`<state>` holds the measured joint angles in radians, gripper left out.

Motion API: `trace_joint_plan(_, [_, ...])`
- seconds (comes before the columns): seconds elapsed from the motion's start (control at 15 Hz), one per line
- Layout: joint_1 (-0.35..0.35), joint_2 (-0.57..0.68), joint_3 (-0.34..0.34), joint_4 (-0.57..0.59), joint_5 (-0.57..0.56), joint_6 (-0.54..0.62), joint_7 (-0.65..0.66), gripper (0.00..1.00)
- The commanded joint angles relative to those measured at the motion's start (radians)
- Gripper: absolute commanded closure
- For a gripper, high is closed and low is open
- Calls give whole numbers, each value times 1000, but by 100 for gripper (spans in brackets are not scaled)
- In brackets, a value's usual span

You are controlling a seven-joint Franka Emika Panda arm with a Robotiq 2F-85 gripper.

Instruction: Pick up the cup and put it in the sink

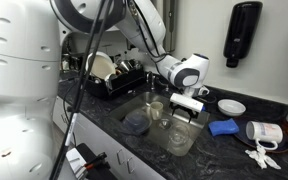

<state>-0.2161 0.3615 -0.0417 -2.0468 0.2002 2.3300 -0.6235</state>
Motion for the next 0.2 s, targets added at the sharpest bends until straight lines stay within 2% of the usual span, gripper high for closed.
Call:
trace_joint_plan(0.0, [7, -152, -21, -119, -71, 12, 51, 0])
trace_joint_plan(0.13, [10, -210, -35, -155, -105, 21, 82, 0])
